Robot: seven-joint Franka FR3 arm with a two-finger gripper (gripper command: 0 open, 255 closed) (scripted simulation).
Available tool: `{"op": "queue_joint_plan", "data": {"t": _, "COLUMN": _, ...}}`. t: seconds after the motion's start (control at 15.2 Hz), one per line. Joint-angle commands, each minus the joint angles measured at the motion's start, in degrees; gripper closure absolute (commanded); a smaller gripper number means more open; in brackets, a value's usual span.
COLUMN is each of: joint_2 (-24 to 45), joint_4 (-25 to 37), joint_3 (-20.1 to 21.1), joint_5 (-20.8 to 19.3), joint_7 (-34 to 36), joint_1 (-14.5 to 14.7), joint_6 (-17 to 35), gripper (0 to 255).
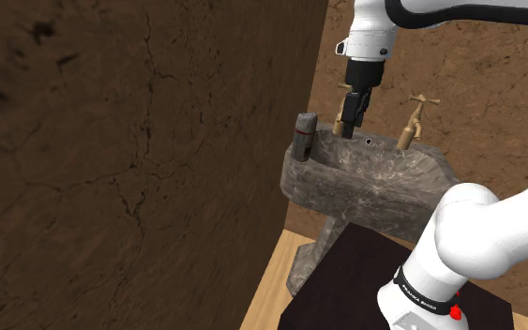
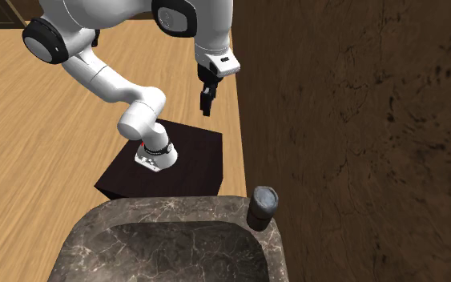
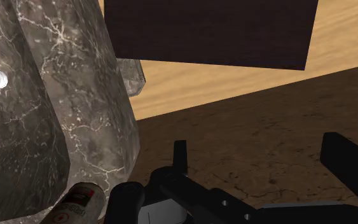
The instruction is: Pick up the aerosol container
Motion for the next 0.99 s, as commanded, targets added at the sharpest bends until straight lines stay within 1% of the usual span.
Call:
{"op": "queue_joint_plan", "data": {"t": 0.0, "joint_2": 0.0, "joint_4": 0.0, "joint_3": 0.0, "joint_5": 0.0, "joint_7": 0.0, "joint_1": 0.0, "joint_6": 0.0, "gripper": 0}}
{"op": "queue_joint_plan", "data": {"t": 0.46, "joint_2": 10.36, "joint_4": 3.87, "joint_3": -5.22, "joint_5": -4.12, "joint_7": -4.48, "joint_1": -2.58, "joint_6": 7.64, "gripper": 0}}
{"op": "queue_joint_plan", "data": {"t": 0.92, "joint_2": 22.16, "joint_4": 10.92, "joint_3": -10.08, "joint_5": -6.09, "joint_7": -8.78, "joint_1": -4.64, "joint_6": 13.8, "gripper": 0}}
